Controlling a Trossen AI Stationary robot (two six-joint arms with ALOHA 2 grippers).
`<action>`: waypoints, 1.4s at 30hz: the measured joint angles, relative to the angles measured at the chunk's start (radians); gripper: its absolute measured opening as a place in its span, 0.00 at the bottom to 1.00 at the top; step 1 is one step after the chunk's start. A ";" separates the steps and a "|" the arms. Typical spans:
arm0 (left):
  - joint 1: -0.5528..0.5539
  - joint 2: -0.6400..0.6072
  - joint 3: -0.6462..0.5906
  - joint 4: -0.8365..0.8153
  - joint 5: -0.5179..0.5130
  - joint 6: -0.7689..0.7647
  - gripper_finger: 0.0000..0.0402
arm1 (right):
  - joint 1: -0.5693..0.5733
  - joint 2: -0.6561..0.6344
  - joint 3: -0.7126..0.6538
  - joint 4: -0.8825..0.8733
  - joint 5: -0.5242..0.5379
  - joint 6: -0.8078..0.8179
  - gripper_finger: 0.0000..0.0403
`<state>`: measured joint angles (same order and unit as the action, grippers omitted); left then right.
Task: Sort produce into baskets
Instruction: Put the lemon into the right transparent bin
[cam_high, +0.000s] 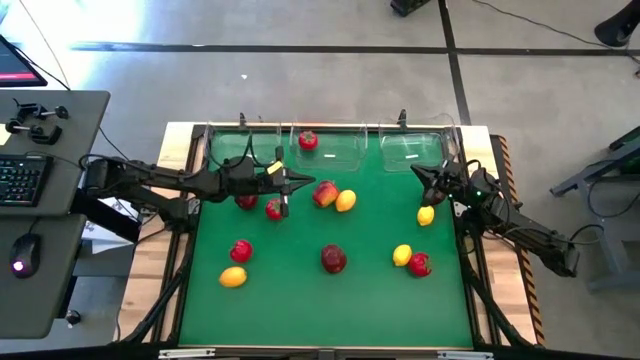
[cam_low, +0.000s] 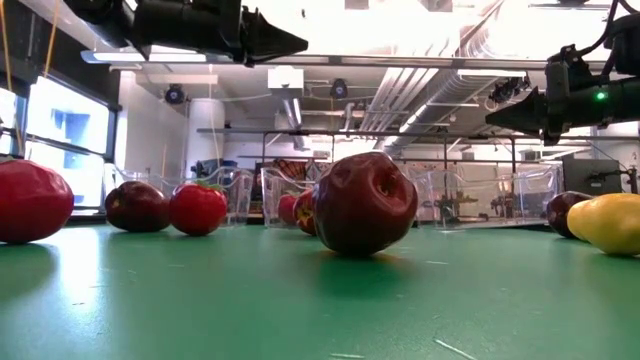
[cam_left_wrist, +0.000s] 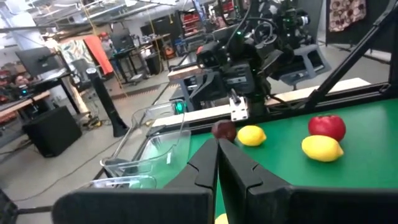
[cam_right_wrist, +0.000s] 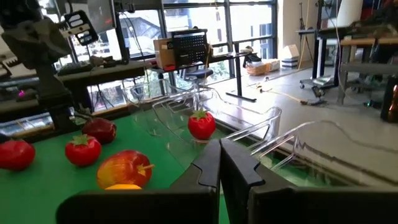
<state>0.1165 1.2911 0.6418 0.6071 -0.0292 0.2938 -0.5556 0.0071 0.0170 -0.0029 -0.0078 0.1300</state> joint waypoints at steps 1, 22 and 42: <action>0.000 0.000 0.000 0.002 0.000 0.007 0.00 | 0.000 0.000 0.000 0.001 0.000 0.022 0.00; 0.063 0.001 -0.105 0.156 0.119 0.007 0.00 | 0.000 0.175 0.054 0.034 0.264 0.103 0.00; 0.220 0.001 -0.105 0.195 0.420 -0.030 0.00 | 0.000 0.804 0.482 -0.236 0.209 0.120 0.00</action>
<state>0.3367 1.2919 0.5373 0.8019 0.3904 0.2634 -0.5556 0.8112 0.4991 -0.2393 0.2013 0.2499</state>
